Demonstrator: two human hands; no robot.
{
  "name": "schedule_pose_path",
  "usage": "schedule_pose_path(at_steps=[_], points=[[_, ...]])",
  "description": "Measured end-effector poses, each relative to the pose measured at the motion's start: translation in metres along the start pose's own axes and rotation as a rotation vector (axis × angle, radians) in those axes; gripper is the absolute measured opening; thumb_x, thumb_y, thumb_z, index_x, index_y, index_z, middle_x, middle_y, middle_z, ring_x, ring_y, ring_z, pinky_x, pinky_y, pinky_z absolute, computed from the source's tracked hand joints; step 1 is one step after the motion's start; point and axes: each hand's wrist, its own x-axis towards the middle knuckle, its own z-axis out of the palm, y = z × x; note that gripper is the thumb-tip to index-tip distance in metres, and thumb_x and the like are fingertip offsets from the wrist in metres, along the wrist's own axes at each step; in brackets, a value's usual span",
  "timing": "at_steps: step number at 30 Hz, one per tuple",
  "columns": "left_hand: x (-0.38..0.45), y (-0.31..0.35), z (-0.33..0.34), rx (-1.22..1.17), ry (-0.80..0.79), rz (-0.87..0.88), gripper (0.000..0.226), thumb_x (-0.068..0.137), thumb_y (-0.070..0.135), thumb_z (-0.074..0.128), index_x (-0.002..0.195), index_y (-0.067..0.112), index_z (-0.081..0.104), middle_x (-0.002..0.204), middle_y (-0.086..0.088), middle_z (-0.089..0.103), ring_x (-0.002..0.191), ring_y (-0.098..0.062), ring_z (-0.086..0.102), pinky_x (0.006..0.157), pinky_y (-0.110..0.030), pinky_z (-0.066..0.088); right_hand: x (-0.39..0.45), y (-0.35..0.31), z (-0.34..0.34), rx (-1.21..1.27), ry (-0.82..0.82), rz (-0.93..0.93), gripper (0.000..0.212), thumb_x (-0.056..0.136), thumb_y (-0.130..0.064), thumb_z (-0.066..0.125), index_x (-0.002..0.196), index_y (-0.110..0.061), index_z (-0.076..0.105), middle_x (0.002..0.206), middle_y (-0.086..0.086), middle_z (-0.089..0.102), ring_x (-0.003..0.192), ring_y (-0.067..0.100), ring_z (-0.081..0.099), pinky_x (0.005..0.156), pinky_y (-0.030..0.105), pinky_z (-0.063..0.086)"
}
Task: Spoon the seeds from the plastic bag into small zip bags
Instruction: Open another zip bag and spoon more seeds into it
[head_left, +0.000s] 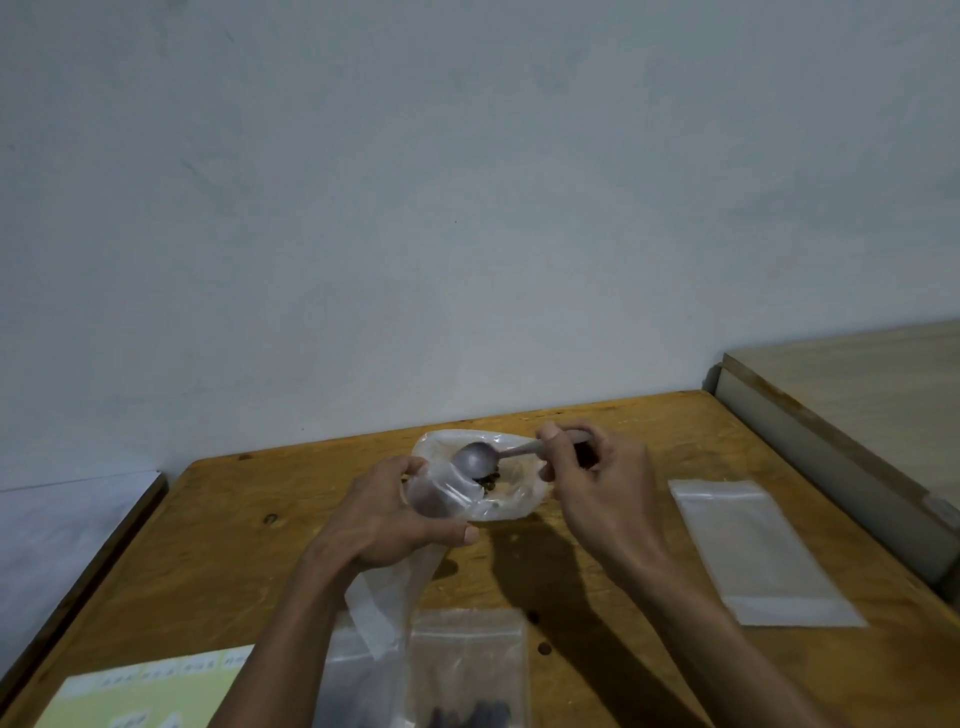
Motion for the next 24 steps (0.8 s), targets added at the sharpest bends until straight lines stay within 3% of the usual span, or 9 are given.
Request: schedule_pose_path(at_steps=[3,5,8,10,12,16,20,24], points=[[-0.001,0.000,0.000,-0.012,-0.001,0.007,0.123,0.045,0.053,0.097,0.150,0.019,0.041,0.150,-0.001,0.049,0.129,-0.021,0.051,0.101,-0.038,0.051,-0.003,0.022,0.002,-0.236,0.057,-0.217,0.017,0.099,-0.027,0.059,0.100,-0.018,0.074,0.082,-0.007,0.069,0.073,0.004,0.062,0.061,0.018,0.052],[-0.003,0.001,0.002,-0.006,0.002,0.030,0.122,0.047,0.052,0.097,0.150,0.020,0.040,0.150,-0.001,0.048,0.129,-0.020,0.050,0.098,-0.035,0.050,-0.012,0.038,0.011,-0.329,0.004,-0.230,0.016,0.100,-0.024,0.057,0.102,-0.018,0.072,0.086,-0.006,0.065,0.077,0.000,0.056,0.065,0.013,0.045],[-0.006,0.002,0.003,0.016,0.021,0.067,0.118,0.050,0.048,0.097,0.149,0.021,0.041,0.149,0.000,0.048,0.119,-0.014,0.048,0.088,-0.027,0.044,-0.020,0.047,0.028,-0.246,0.035,-0.062,0.014,0.102,-0.024,0.054,0.103,-0.028,0.067,0.088,-0.009,0.062,0.081,-0.004,0.055,0.066,0.007,0.038],[-0.008,0.004,0.002,0.019,0.033,0.104,0.116,0.049,0.047,0.098,0.148,0.022,0.043,0.145,0.002,0.050,0.117,-0.010,0.046,0.088,-0.025,0.043,-0.021,0.047,0.037,-0.089,0.104,0.142,0.015,0.102,-0.026,0.052,0.094,-0.032,0.063,0.086,-0.009,0.064,0.082,0.001,0.059,0.064,0.010,0.040],[-0.011,0.005,0.002,0.023,0.050,0.154,0.114,0.048,0.046,0.098,0.147,0.024,0.045,0.142,0.007,0.049,0.120,-0.008,0.045,0.090,-0.023,0.043,-0.019,0.046,0.041,0.044,0.169,0.350,0.023,0.102,-0.026,0.053,0.085,-0.024,0.068,0.079,-0.004,0.067,0.075,0.007,0.062,0.056,0.019,0.041],[-0.013,0.006,0.003,0.072,0.046,0.192,0.112,0.049,0.046,0.098,0.145,0.026,0.045,0.134,0.016,0.045,0.121,-0.006,0.043,0.091,-0.021,0.041,-0.014,0.046,0.044,0.211,0.232,0.604,0.022,0.101,-0.023,0.055,0.089,-0.012,0.070,0.078,0.004,0.070,0.068,0.012,0.063,0.052,0.024,0.043],[-0.009,0.004,0.000,0.112,0.017,0.141,0.112,0.047,0.046,0.098,0.144,0.023,0.047,0.139,0.008,0.050,0.117,-0.008,0.045,0.091,-0.024,0.042,-0.006,0.049,0.046,0.376,0.221,0.729,0.017,0.099,-0.021,0.059,0.091,-0.012,0.070,0.070,0.006,0.074,0.058,0.016,0.066,0.055,0.030,0.054],[-0.007,0.002,-0.001,0.134,0.022,0.084,0.116,0.048,0.047,0.097,0.148,0.022,0.043,0.146,0.002,0.049,0.116,-0.011,0.045,0.090,-0.027,0.044,-0.002,0.042,0.035,0.409,0.220,0.694,0.015,0.100,-0.019,0.058,0.092,-0.010,0.068,0.070,0.007,0.074,0.055,0.014,0.064,0.055,0.027,0.054]])
